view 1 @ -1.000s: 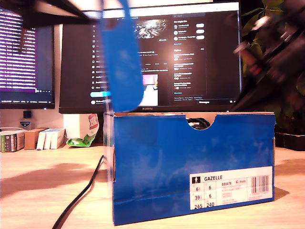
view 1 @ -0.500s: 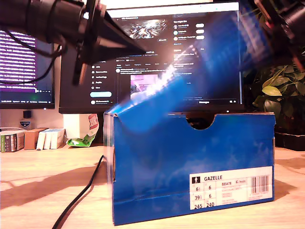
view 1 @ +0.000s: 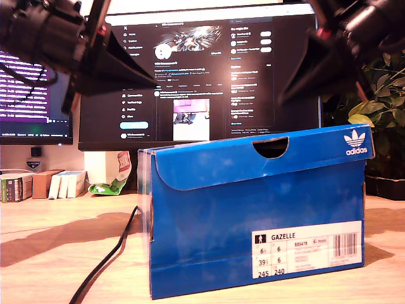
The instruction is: Close the blue shoebox by pushing the lid with your left arm and holding the box in place with your right arm
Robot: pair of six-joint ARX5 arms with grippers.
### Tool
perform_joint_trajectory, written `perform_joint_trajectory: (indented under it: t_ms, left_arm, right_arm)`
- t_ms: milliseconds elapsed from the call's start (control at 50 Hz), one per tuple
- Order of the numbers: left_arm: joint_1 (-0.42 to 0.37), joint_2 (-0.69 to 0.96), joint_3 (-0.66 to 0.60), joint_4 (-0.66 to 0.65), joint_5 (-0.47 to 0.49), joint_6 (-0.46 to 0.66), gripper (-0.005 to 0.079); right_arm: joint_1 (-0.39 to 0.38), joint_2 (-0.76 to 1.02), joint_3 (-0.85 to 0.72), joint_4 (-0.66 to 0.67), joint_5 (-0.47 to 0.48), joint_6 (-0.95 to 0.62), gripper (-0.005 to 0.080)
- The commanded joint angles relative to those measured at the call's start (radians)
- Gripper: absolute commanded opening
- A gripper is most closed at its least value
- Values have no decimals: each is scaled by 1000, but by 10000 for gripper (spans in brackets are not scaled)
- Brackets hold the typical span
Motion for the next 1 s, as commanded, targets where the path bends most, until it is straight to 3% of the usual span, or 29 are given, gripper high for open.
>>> perform_joint_trajectory:
  t_ms: [0,220,340,540,680,800,980]
  left_arm:
    - [10,-33,13,-5,1,40,-19]
    - [38,-98,13,-87,0,112,-19]
    - [55,-138,13,-143,-28,148,-19]
    - [83,-222,13,-249,-118,270,-19]
    - [121,-282,13,-286,-161,324,-19]
    - [149,-335,13,-300,-183,325,-19]
    - [172,-376,13,-237,-195,330,-19]
  right_arm:
    - [8,57,11,-3,16,-14,-11]
    - [39,164,11,-16,124,-93,-11]
    - [45,167,11,35,128,-116,-11]
    - [19,54,11,142,177,-103,-11]
    - [-20,-50,11,169,269,-105,-11]
    - [-65,-130,11,197,407,-104,-11]
    - [-102,-203,11,297,399,-73,-10]
